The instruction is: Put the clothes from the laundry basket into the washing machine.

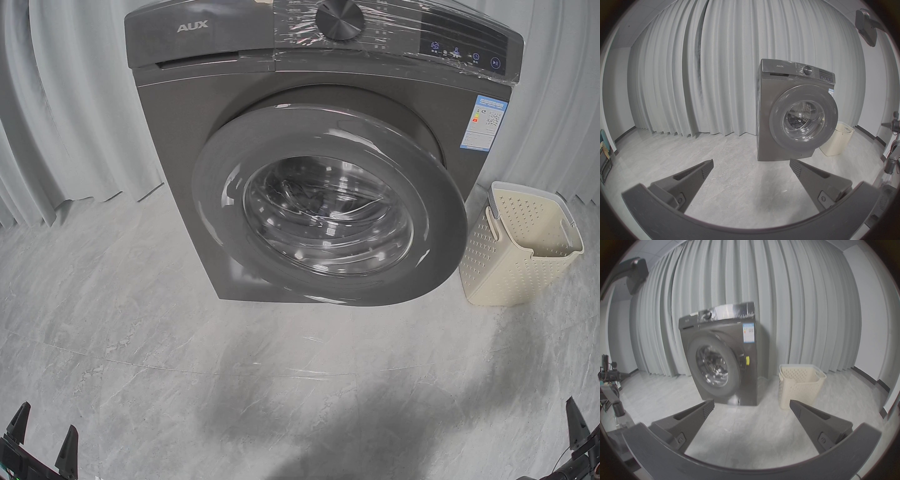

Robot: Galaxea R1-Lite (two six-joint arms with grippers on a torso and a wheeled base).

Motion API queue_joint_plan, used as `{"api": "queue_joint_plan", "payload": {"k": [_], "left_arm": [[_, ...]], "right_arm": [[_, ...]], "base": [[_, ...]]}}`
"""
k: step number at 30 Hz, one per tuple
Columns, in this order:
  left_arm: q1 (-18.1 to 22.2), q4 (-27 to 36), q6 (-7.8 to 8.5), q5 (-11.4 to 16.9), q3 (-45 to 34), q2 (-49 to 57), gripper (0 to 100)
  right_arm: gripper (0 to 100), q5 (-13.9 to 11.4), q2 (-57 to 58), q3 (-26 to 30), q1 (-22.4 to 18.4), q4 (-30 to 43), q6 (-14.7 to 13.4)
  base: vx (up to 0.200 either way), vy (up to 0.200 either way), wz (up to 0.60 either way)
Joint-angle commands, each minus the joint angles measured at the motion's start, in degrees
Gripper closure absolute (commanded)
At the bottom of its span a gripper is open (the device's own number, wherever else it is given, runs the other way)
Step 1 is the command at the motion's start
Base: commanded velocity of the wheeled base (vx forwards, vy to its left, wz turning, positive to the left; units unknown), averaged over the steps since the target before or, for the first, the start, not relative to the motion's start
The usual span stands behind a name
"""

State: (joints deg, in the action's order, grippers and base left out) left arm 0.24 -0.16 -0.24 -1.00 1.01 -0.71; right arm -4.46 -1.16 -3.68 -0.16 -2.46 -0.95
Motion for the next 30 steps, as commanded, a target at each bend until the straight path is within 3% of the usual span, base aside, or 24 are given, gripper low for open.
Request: {"api": "queue_joint_plan", "payload": {"k": [1,3,6,8,9,10,11,12,13,14,15,16,17,20,30], "left_arm": [[0.0,0.0,0.07,0.0,-1.0,0.7,0],[0.0,0.0,-0.02,0.0,-1.0,0.7,0],[0.0,0.1,-0.02,-0.1,-1.0,0.7,0],[0.0,0.1,0.07,-0.1,-1.0,0.7,0],[0.0,0.1,0.07,-0.1,-1.0,0.7,0],[0.0,0.1,0.07,-0.1,-1.0,0.7,0],[0.0,0.1,-0.02,-0.1,-1.0,0.7,0],[0.0,0.1,-0.02,-0.1,-1.0,0.7,0],[0.0,0.1,-0.02,-0.1,-1.0,0.7,0],[0.0,0.1,-0.02,-0.1,-1.0,0.7,0],[0.0,0.1,-0.02,-0.1,-1.0,0.7,0],[0.0,0.1,-0.02,-0.1,-1.0,0.7,0],[0.0,0.1,-0.02,-0.1,-1.0,0.7,0],[0.0,0.1,-0.02,-0.1,-1.0,0.7,0],[0.0,0.1,-0.02,0.0,-1.0,0.7,0]], "right_arm": [[0,-7.3,-12.8,-9.9,0.3,-0.2,-1.3],[0,-11.6,-22.4,-9.8,0.2,-1.8,-1.3],[0,-15.8,-35.6,-9.9,0.7,-9.5,-0.6],[0,-17.9,-44.0,-9.9,4.1,-17.0,0.5],[0,-17.9,-44.0,-9.9,4.1,-17.0,0.5],[0,-17.6,-50.4,-10.4,11.5,-23.2,-0.2],[0,-16.6,-53.6,-10.6,15.7,-25.9,-1.2],[0,-16.2,-54.5,-10.8,16.8,-26.6,-1.7],[0,-12.1,-58.9,-11.7,22.0,-29.8,-5.0],[0,-9.5,-61.2,-12.5,24.6,-31.1,-7.1],[0,-9.5,-61.2,-12.5,24.6,-31.1,-7.1],[0,-3.6,-66.0,-15.0,31.4,-33.9,-12.0],[0,-1.0,-68.0,-16.3,34.3,-35.1,-13.9],[0,4.5,-73.2,-19.7,38.5,-36.9,-17.6],[0,7.9,-85.5,-29.5,38.6,-39.8,-18.1]], "base": [[0.0,0.0,0.0],[0.0,0.0,0.0],[0.0,0.0,0.0],[0.0,0.0,0.0],[0.0,0.0,0.0],[0.0,0.0,0.0],[0.0,0.0,0.0],[0.0,0.0,0.0],[0.0,0.0,0.0],[0.0,0.0,0.0],[0.0,0.0,0.0],[0.0,0.0,0.0],[0.0,0.0,0.0],[0.0,0.0,0.0],[0.0,0.0,0.0]]}}
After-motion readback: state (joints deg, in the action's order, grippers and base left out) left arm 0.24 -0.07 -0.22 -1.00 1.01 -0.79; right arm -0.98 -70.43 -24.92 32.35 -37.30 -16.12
